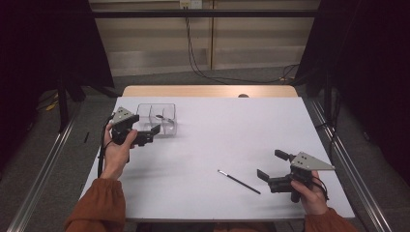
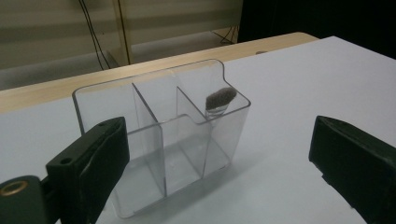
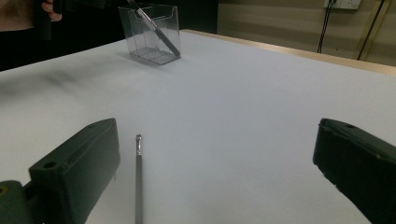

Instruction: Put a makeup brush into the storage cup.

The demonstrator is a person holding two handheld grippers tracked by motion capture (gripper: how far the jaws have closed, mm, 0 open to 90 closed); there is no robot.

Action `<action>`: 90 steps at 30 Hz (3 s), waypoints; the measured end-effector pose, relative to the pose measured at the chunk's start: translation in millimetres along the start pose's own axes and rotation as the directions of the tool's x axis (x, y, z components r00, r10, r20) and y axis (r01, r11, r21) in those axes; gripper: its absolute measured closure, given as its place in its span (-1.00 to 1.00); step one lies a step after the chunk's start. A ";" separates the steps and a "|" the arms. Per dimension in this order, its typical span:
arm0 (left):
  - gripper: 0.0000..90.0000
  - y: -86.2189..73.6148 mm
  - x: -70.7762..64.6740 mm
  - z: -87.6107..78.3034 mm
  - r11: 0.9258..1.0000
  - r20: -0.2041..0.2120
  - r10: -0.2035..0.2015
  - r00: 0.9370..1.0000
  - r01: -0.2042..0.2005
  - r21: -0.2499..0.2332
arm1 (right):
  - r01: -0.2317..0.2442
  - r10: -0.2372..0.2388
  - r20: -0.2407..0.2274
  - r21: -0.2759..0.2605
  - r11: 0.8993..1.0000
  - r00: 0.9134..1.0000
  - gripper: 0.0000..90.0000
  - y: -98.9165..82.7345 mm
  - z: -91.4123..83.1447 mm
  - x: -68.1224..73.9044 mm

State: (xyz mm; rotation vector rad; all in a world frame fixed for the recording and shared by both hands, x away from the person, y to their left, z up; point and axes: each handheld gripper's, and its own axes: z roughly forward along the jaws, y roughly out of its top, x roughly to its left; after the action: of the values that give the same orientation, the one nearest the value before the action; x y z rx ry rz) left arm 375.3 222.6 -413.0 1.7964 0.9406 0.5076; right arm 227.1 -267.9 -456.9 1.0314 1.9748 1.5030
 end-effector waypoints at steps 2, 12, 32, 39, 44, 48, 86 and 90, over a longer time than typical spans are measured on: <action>-0.89 -2.1 -3.7 -2.7 1.000 0.010 0.009 1.000 -0.009 -0.020 | -0.001 0.001 0.000 -0.001 1.000 1.000 -1.00 0.1 0.1 0.1; -0.90 -12.4 -13.3 -18.2 0.999 0.034 0.018 0.999 -0.016 -0.042 | -0.001 0.001 0.000 -0.003 1.000 1.000 -1.00 0.2 -0.2 0.2; -0.91 -47.5 -19.1 -58.0 0.998 0.017 -0.005 1.000 0.006 -0.059 | 0.005 -0.005 0.004 0.000 1.000 1.000 -1.00 0.4 -0.2 0.9; -0.94 -56.5 -23.5 -73.9 0.997 -0.003 0.005 1.000 -0.005 -0.073 | 0.008 -0.008 0.002 0.000 1.000 1.000 -1.00 0.5 0.4 1.0; -0.94 -61.9 -26.9 -81.5 0.997 0.007 0.013 1.000 -0.013 -0.078 | 0.000 0.000 0.010 0.001 1.000 1.000 -1.00 0.7 0.9 0.4; -0.94 -67.8 -31.1 -88.1 0.997 0.004 0.023 1.000 -0.022 -0.079 | -0.005 0.005 0.015 0.003 1.000 1.000 -1.00 1.0 2.0 0.0; -0.94 -82.5 -43.0 -110.4 0.997 -0.016 0.026 1.000 -0.027 -0.074 | 0.001 0.000 -0.014 0.068 0.998 1.000 -1.00 13.1 15.8 4.9; -0.94 -82.9 -42.5 -110.9 0.997 -0.021 0.017 1.000 -0.018 -0.075 | 0.012 -0.010 -0.027 0.080 0.997 1.000 -1.00 17.3 23.0 5.5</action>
State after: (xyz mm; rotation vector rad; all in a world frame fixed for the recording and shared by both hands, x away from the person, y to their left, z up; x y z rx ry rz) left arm 241.0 269.6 -439.8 1.7359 0.9089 0.5666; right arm 245.6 -247.4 -447.1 1.0365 2.0709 1.4503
